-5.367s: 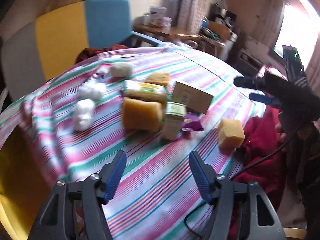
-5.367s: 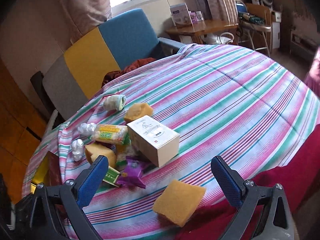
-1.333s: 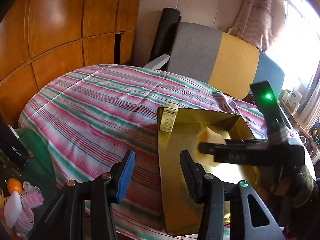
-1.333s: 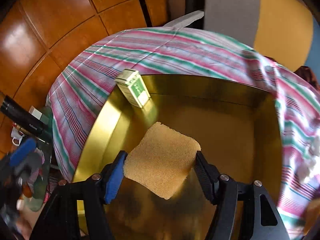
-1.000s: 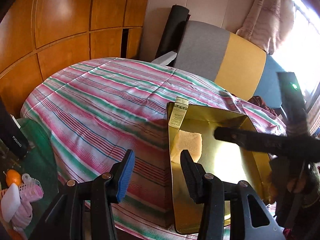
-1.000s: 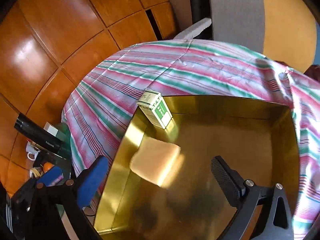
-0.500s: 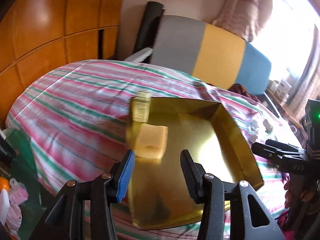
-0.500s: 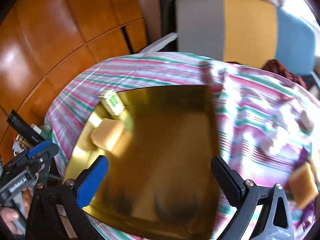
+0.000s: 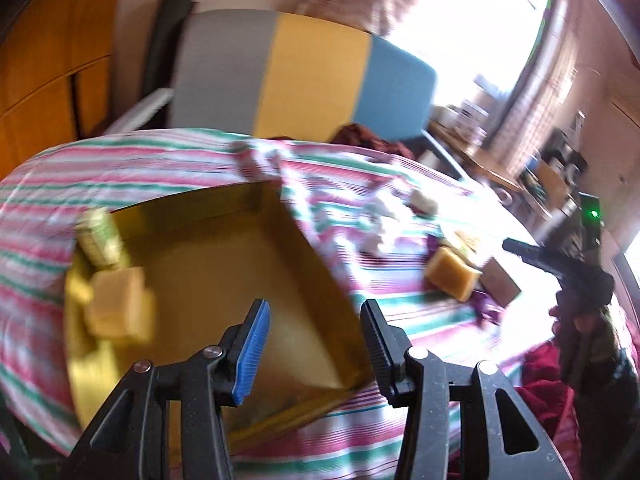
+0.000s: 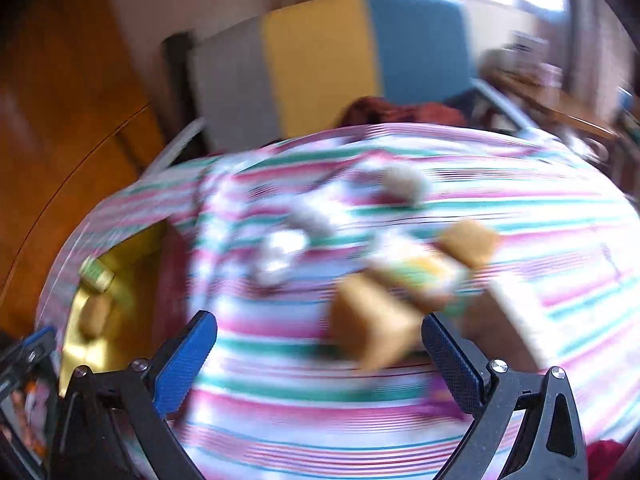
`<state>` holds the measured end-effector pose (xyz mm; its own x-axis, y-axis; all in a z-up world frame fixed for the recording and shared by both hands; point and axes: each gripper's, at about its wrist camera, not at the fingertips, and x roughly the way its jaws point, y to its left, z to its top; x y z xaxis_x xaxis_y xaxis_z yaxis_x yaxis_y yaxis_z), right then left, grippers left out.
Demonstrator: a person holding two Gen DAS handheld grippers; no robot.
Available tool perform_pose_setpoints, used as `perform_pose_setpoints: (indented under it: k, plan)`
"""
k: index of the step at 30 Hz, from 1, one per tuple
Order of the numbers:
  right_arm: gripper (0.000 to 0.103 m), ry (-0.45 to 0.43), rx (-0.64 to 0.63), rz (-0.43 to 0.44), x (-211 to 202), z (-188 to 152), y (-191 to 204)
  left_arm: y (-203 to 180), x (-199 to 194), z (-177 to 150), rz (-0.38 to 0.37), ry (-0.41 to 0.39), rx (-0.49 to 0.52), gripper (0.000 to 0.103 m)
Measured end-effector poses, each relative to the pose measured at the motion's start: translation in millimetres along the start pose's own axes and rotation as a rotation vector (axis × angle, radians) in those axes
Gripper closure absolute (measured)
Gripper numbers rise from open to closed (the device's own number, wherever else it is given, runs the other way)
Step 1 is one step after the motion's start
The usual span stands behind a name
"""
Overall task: Organize objects
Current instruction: 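Grasp the second yellow sponge with the left gripper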
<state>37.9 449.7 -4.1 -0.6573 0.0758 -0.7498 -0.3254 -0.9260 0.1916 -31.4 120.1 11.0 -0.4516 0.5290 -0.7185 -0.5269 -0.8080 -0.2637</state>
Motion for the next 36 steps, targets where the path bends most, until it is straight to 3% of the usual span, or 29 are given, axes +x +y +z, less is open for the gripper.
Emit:
perform_pose_setpoints:
  k: [4,8,10,12,14,18,21,28,30,33,35,36]
  plan:
    - [0.000,-0.061,0.156,-0.093,-13,8,-79,-44,31,11,-0.112,0.072,0.043,0.056]
    - [0.000,-0.124,0.332,-0.154,-16,-8,-144,-83,76,17,-0.226,0.165,0.019,0.056]
    - [0.000,-0.126,0.532,-0.079,-18,-18,-178,-97,108,18,-0.281,0.229,-0.041,0.052]
    - [0.000,-0.195,0.598,-0.053,-28,-22,-191,-105,137,14,-0.331,0.300,-0.133,0.040]
    - [0.000,-0.208,0.628,-0.014,-29,-24,-197,-109,162,9,-0.367,0.353,-0.226,0.038]
    - [0.000,-0.178,0.600,0.020,-22,-20,-192,-116,196,3,-0.385,0.387,-0.350,0.036]
    - [0.000,-0.157,0.569,0.037,-15,-18,-183,-118,213,3,-0.390,0.394,-0.434,0.025]
    - [0.000,-0.155,0.578,0.075,-12,-20,-183,-133,231,13,-0.382,0.352,-0.484,0.021]
    - [0.000,-0.154,0.573,0.076,-13,-20,-182,-136,236,16,-0.350,0.346,-0.479,0.021]
    - [0.000,-0.150,0.570,0.076,-14,-20,-182,-146,246,15,-0.299,0.356,-0.433,0.023]
    - [0.000,-0.149,0.573,0.076,-13,-20,-182,-145,251,11,-0.289,0.374,-0.430,0.039]
    - [0.000,-0.147,0.575,0.075,-13,-20,-183,-142,252,9,-0.305,0.369,-0.434,0.041]
